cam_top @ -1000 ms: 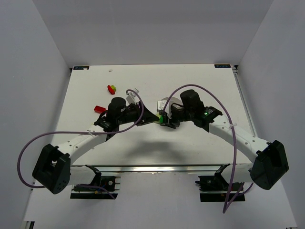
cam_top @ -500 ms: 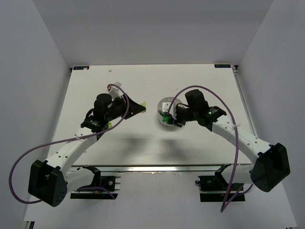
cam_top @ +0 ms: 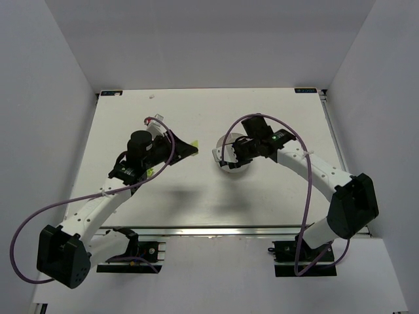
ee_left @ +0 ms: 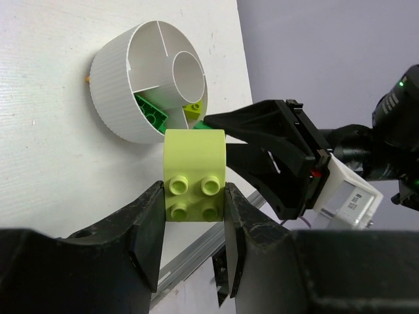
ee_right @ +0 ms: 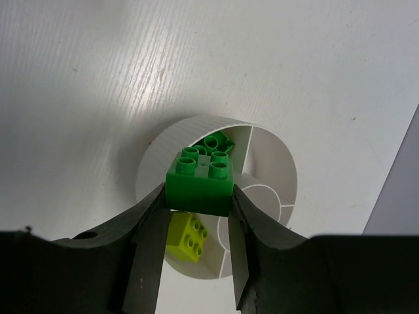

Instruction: Sort the legos into containers by color

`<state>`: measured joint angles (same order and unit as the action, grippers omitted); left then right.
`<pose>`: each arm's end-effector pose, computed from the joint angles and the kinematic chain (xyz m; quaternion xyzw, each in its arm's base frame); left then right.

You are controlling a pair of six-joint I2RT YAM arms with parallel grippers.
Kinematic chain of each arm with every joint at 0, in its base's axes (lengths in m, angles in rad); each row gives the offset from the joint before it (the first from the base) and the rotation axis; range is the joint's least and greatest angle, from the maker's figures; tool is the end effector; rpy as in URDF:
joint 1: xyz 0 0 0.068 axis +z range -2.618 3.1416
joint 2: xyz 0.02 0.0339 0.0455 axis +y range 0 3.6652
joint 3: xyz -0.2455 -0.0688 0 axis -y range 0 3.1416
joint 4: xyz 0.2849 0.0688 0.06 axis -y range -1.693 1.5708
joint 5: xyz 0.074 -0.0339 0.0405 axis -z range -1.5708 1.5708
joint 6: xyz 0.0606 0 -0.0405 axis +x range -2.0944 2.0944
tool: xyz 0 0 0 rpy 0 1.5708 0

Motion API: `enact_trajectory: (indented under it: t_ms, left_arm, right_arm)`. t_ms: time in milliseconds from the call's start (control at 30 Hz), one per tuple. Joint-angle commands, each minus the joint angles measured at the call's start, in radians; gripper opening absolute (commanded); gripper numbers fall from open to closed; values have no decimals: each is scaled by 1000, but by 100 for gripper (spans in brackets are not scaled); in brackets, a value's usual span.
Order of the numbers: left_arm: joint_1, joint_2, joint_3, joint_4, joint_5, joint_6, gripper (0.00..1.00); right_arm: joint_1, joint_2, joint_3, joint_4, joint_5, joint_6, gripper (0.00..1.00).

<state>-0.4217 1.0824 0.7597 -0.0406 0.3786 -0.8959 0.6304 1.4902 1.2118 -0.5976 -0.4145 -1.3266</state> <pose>0.2790 -0.1497 0.2505 -0.0861 0.8110 -0.4638 0.3461 0.2874 0.2399 0.2381 -0.8025 0.4556 0.0682 0.3792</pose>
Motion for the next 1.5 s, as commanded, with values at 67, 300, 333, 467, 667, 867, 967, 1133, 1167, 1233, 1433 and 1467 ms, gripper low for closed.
enact_trajectory:
  t_ms: [67,300,333,467,667,867,967,1133,1167,1233,1433,1467]
  left_arm:
    - [3,-55,-34,13,-18,-9,0]
    - [3,-59,-39,10,-20,-9,0]
    - [4,-59,-39,11,-20,-9,0]
    - [4,-56,-39,13,-20,-9,0]
    - [4,-64,-40,5,-23,-6,0]
    - [4,-70,-49,13,-17,-11,0]
    - [4,-70,-48,15,-17,-11,0]
    - [4,-67,-48,15,-15,-11,0]
    - [4,-65,-48,16,-14,-11,0]
    - [4,-65,-46,16,-15,-11,0]
    - [4,-65,-48,16,-15,-11,1]
    - [4,-65,-48,16,-15,-11,1]
  right_arm:
    - [-3,31,66,-74,28,-152,0]
    - [-1,84,101,-120,37,-190,6]
    - [-1,87,106,-126,39,-197,8]
    - [-3,105,115,-134,46,-212,11]
    - [-1,133,137,-142,62,-217,20]
    - [-3,157,149,-122,77,-200,32]
    - [-1,163,155,-114,80,-191,34]
    - [-3,163,152,-96,85,-184,45]
    - [-1,165,152,-91,88,-183,46]
    - [-1,166,150,-87,91,-175,50]
    - [-1,165,141,-65,95,-163,62]
    - [-1,165,141,-65,95,-160,62]
